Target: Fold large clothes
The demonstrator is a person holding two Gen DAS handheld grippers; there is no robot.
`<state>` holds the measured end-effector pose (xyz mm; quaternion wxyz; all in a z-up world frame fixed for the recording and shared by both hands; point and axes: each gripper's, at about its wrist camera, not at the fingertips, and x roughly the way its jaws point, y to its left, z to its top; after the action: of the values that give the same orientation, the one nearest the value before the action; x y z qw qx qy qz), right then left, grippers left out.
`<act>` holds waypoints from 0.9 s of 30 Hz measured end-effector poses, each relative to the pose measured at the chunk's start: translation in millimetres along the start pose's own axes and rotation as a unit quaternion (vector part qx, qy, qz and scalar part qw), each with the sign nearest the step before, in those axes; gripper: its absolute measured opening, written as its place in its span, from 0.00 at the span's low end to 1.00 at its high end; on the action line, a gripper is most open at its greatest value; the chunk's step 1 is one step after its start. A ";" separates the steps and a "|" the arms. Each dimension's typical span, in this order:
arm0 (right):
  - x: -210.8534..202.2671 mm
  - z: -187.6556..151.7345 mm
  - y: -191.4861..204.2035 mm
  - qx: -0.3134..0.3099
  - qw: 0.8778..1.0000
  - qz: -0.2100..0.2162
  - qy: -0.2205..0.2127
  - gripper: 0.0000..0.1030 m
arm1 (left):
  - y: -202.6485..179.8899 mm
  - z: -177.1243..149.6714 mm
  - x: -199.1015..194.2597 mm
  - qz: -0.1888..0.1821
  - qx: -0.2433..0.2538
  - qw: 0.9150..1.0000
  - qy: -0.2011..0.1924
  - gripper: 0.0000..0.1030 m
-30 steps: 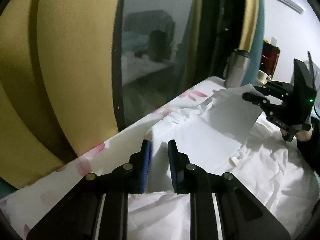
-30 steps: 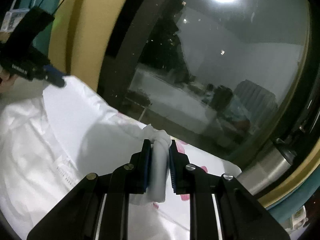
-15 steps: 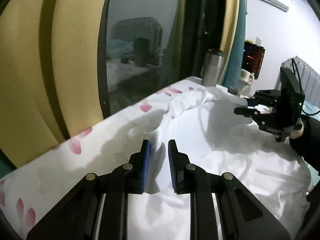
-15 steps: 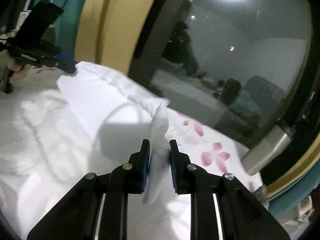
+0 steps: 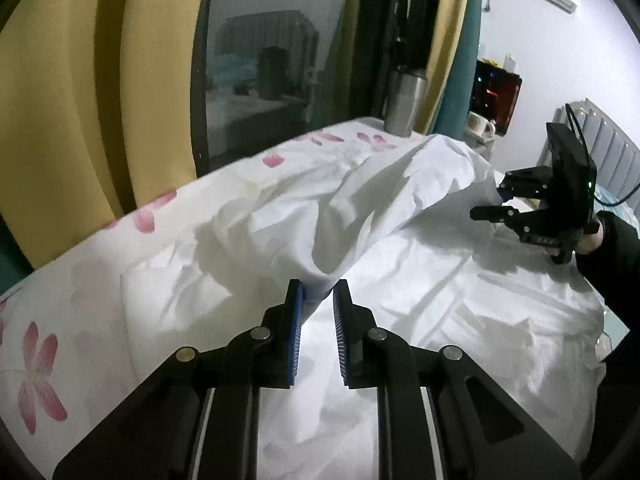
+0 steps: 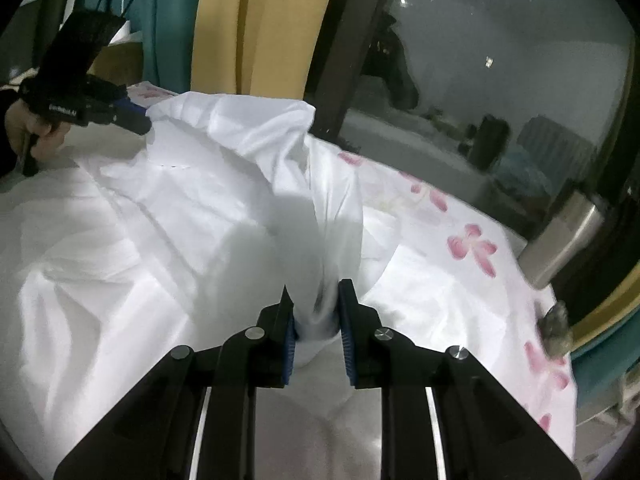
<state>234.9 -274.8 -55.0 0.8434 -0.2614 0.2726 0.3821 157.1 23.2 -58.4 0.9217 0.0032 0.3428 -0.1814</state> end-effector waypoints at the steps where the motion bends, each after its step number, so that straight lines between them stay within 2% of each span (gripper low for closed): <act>1: -0.3 -2.0 1.3 0.003 1.000 0.001 0.001 0.22 | -0.2 -2.9 1.0 0.000 0.000 1.000 0.007 0.16; 5: -5.6 -5.2 5.4 0.014 1.000 -0.013 0.014 0.24 | -0.3 -13.4 2.2 0.004 -0.003 1.000 0.030 0.16; 7: -8.5 -7.0 7.4 0.013 1.000 -0.015 0.023 0.28 | 0.7 -19.3 1.9 0.000 -0.009 0.999 0.039 0.16; 8: -10.7 -8.6 10.1 0.010 0.999 -0.013 0.029 0.35 | 1.0 -22.2 1.7 0.000 -0.010 0.999 0.044 0.16; 10: -16.9 -10.1 13.2 0.002 0.999 0.001 0.036 0.44 | 1.7 -26.3 0.2 0.007 -0.011 0.999 0.052 0.16; 13: -30.6 -13.9 17.9 0.000 0.998 0.037 0.043 0.46 | 0.4 -25.9 -14.2 0.017 -0.012 0.999 0.046 0.17; 14: -36.1 -14.7 19.6 0.003 0.998 0.050 0.047 0.46 | 0.8 -23.5 -22.1 0.017 -0.018 0.999 0.036 0.19; 16: -47.6 -12.2 18.9 0.013 0.997 0.071 0.038 0.46 | 1.4 -15.9 -36.2 0.023 -0.030 0.999 0.013 0.43; 18: -59.4 -0.8 14.9 0.031 0.996 0.080 0.007 0.46 | 0.0 -6.7 -45.1 0.025 -0.036 0.999 -0.013 0.48; 20: -62.3 15.6 8.4 0.059 0.994 0.085 -0.035 0.46 | -2.8 6.3 -45.0 0.009 -0.044 0.998 -0.038 0.48; 22: -44.0 30.6 8.9 0.075 0.993 0.085 -0.042 0.46 | -7.4 13.6 -32.7 0.003 -0.042 0.999 -0.034 0.48; 25: -2.7 39.5 20.1 0.071 0.996 0.051 0.001 0.46 | -9.2 19.4 5.4 0.020 -0.051 0.998 0.004 0.48; 27: 20.3 39.3 23.1 0.086 0.994 0.054 0.028 0.46 | -6.7 16.8 28.9 0.017 -0.065 0.997 0.025 0.48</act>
<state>238.3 -225.8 -45.7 0.8333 -0.1831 0.3415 0.3944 185.6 5.2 -63.0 0.9142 -0.0460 0.3765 -0.1428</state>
